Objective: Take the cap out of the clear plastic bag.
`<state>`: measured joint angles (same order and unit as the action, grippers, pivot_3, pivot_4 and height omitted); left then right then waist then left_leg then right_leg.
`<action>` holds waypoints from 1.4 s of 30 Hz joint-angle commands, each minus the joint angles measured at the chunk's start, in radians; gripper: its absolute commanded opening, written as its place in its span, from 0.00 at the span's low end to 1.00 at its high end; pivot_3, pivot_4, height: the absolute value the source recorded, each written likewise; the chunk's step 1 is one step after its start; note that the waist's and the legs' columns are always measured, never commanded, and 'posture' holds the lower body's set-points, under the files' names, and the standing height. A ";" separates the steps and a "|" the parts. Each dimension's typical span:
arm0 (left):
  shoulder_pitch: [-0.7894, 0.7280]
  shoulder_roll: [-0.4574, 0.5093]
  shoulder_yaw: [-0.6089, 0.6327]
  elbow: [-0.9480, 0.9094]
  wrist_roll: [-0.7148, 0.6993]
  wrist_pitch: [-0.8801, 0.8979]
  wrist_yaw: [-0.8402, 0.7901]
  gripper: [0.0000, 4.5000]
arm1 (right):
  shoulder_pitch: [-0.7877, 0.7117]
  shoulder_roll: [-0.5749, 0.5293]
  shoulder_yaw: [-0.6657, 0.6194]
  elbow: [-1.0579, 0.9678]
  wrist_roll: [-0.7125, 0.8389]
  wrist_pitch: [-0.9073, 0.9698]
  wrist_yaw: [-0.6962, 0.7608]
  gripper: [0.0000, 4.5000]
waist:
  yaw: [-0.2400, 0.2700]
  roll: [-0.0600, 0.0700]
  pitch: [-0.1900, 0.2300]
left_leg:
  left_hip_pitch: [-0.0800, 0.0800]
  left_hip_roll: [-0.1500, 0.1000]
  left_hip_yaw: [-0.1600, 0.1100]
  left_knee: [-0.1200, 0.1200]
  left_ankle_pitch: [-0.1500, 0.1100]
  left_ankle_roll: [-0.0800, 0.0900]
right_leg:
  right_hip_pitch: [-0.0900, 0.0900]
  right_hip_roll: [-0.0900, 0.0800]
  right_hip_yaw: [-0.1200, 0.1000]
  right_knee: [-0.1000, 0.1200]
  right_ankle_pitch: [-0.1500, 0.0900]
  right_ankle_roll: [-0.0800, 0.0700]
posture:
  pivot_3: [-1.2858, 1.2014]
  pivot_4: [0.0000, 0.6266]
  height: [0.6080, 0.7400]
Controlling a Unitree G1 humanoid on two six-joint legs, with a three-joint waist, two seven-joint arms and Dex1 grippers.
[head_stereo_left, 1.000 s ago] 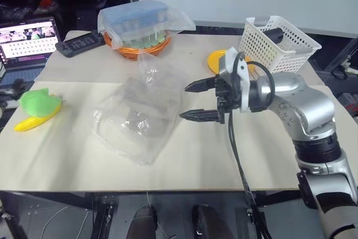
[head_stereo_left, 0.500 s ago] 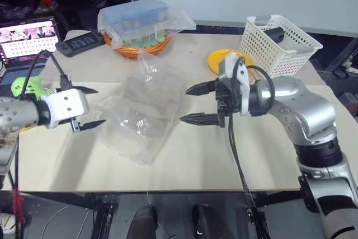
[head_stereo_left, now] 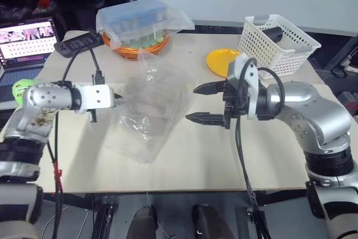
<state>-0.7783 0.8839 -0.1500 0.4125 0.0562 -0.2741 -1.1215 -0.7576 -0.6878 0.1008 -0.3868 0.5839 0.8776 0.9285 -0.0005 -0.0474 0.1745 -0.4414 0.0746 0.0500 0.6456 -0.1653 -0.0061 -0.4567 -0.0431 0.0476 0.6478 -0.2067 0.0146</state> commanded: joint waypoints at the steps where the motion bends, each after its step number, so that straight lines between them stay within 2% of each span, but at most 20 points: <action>1: -0.068 -0.042 -0.001 0.012 -0.013 0.078 -0.009 0.01 | 0.049 -0.051 -0.069 -0.103 0.092 0.077 0.006 1.00 | 0.004 0.000 0.000 | 0.000 0.000 0.000 0.000 0.000 0.000 | 0.000 0.000 0.000 0.000 0.000 0.000 | 0.52 0.24 1.00; 6: -0.166 -0.169 -0.049 0.136 0.068 0.165 0.086 0.01 | 0.133 -0.122 -0.112 -0.203 0.173 0.146 -0.004 1.00 | 0.010 0.000 0.000 | 0.000 -0.001 -0.001 0.001 0.000 0.000 | 0.001 0.000 0.002 0.000 0.000 0.002 | 0.52 0.24 1.00; 12: -0.372 -0.339 -0.092 0.510 0.201 0.211 0.374 0.01 | 0.149 -0.139 -0.157 -0.237 0.201 0.180 -0.091 1.00 | 0.011 0.000 0.000 | 0.000 -0.003 -0.003 0.005 0.000 0.001 | 0.003 0.000 0.002 0.000 -0.002 0.009 | 0.52 0.24 1.00; 15: -0.486 -0.420 -0.038 0.685 0.179 0.252 0.538 0.01 | 0.159 -0.156 -0.188 -0.259 0.215 0.202 -0.133 1.00 | 0.007 -0.001 0.000 | -0.001 -0.003 -0.004 0.005 0.000 0.002 | 0.003 0.000 0.002 0.000 -0.001 0.009 | 0.52 0.24 1.00; 19: -0.557 -0.511 0.037 0.802 0.123 0.273 0.678 0.01 | 0.172 -0.176 -0.223 -0.287 0.242 0.235 -0.181 1.00 | 0.005 -0.001 0.000 | -0.003 -0.005 -0.005 0.005 -0.001 0.003 | 0.002 -0.001 0.003 -0.001 0.000 0.007 | 0.52 0.24 1.00; 25: -0.595 -0.638 0.168 0.862 0.026 0.295 0.801 0.01 | 0.184 -0.198 -0.249 -0.306 0.275 0.263 -0.232 1.00 | 0.008 -0.001 0.000 | -0.004 -0.006 -0.005 0.005 -0.001 0.003 | 0.002 -0.002 0.003 -0.001 0.001 0.008 | 0.52 0.24 1.00; 33: -0.588 -0.839 0.306 0.806 -0.135 0.392 0.797 0.01 | 0.192 -0.195 -0.225 -0.297 0.269 0.250 -0.270 1.00 | 0.014 -0.001 0.000 | -0.004 -0.007 -0.006 0.005 -0.001 0.003 | 0.002 -0.002 0.003 -0.001 0.002 0.007 | 0.52 0.24 1.00; 39: -0.623 -0.878 0.423 0.745 -0.266 0.466 0.851 0.01 | 0.204 -0.182 -0.211 -0.296 0.263 0.239 -0.291 1.00 | 0.000 -0.001 0.000 | -0.004 -0.007 -0.006 0.005 -0.001 0.003 | 0.002 -0.002 0.004 -0.001 0.002 0.007 | 0.52 0.24 1.00; 42: -0.625 -0.862 0.398 0.742 -0.245 0.478 0.840 0.01 | 0.217 -0.176 -0.207 -0.305 0.261 0.235 -0.302 1.00 | -0.003 -0.001 0.000 | -0.003 -0.007 -0.007 0.005 -0.001 0.003 | 0.002 -0.002 0.004 -0.001 0.001 0.008 | 0.52 0.24 1.00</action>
<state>-1.3694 0.0136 0.2547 1.1941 -0.1836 0.2009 -0.2734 -0.5358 -0.8692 -0.0900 -0.6670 0.8463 1.1398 0.6354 -0.0034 -0.0484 0.1748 -0.4445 0.0670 0.0430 0.6507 -0.1663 -0.0032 -0.4545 -0.0448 0.0515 0.6472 -0.2056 0.0232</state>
